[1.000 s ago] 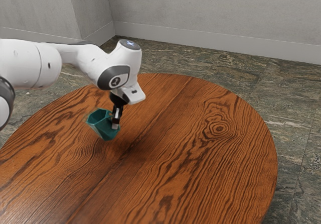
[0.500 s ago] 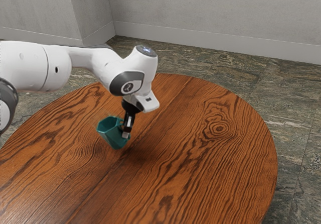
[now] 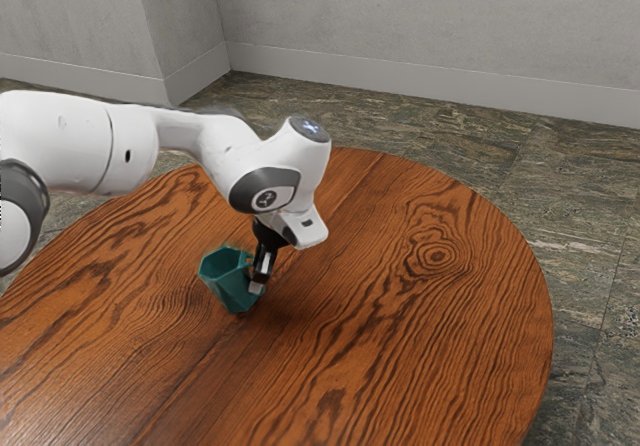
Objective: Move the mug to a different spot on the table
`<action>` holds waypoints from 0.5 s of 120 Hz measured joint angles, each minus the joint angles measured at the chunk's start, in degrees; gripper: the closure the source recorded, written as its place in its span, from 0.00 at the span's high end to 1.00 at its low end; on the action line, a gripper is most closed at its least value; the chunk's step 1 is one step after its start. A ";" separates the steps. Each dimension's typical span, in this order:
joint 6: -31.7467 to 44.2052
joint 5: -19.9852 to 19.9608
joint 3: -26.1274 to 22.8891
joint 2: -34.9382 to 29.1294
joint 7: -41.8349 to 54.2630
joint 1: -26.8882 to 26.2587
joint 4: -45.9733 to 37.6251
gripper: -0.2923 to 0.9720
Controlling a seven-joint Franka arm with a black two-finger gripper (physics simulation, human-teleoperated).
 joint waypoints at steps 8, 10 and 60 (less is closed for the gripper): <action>0.06 0.63 -0.12 0.25 -0.44 -0.01 -0.12 0.21; 0.07 0.76 -0.13 0.28 -0.54 -0.01 -0.13 0.21; -0.68 0.29 -1.87 1.37 -1.30 0.00 -0.13 0.66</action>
